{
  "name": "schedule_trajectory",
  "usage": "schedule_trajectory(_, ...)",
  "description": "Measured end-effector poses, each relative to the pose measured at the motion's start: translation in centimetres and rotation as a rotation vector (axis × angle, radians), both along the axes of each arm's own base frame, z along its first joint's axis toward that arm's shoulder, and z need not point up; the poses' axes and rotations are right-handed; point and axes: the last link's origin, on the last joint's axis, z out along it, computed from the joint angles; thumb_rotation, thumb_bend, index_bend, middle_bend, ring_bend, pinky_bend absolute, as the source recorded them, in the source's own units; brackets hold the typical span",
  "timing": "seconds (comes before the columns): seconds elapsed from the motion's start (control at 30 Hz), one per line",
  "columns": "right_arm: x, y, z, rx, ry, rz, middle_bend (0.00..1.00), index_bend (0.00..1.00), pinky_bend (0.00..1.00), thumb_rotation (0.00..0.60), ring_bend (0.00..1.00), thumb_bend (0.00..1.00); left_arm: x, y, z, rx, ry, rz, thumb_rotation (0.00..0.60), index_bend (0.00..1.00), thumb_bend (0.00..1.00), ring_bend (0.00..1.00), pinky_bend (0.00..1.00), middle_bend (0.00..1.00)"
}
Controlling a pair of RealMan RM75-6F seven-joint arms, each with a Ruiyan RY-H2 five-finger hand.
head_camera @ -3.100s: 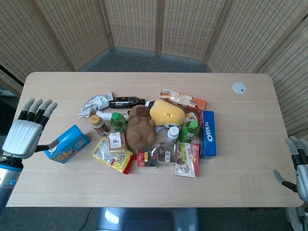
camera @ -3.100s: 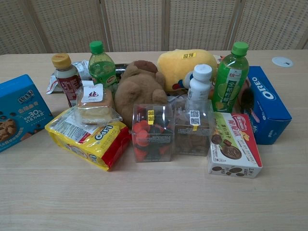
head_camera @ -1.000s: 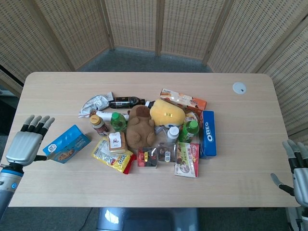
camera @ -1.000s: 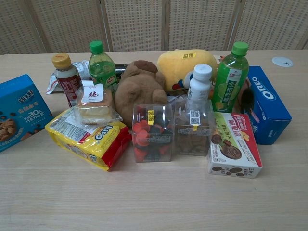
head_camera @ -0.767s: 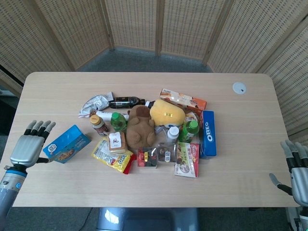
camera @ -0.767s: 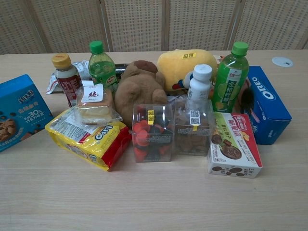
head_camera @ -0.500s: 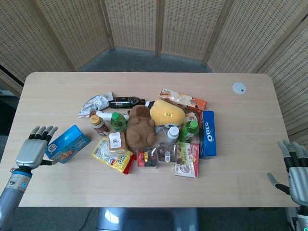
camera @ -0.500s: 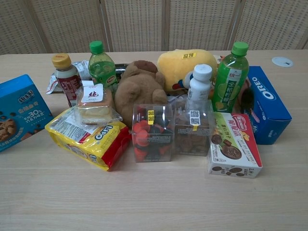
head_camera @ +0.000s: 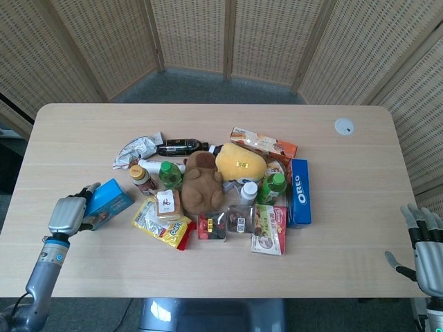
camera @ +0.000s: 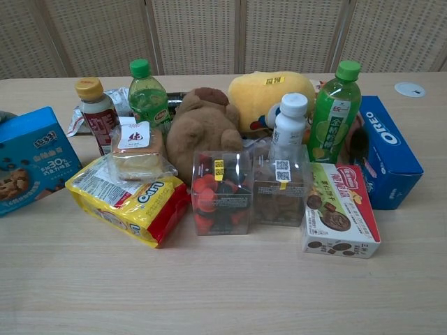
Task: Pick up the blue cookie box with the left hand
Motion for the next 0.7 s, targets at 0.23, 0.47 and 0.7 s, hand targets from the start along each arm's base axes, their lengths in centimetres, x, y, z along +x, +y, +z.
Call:
schedule_trajectory(0.23,-0.1,-0.3,-0.4,0.011,-0.003,-0.009,0.01,0.00,0.00,0.587,0.00,0.22,0.5,0.9,0.6,0.095,-0.075,-0.061,0.600,0.58,0.50,0.79,0.84,0.66)
schedule_trajectory(0.47,0.0,-0.9,-0.5,0.024,-0.003,0.003,0.01,0.00,0.00,0.586,0.00,0.22,1.8,1.3,3.3,0.160,-0.101,-0.125,0.600,0.58,0.48,0.79,0.84,0.66)
schedule_trajectory(0.7,0.6,-1.4,-0.3,0.023,0.004,0.028,0.01,0.00,0.00,0.586,0.00,0.22,5.3,1.7,7.5,0.218,-0.133,-0.207,0.600,0.57,0.48,0.79,0.84,0.65)
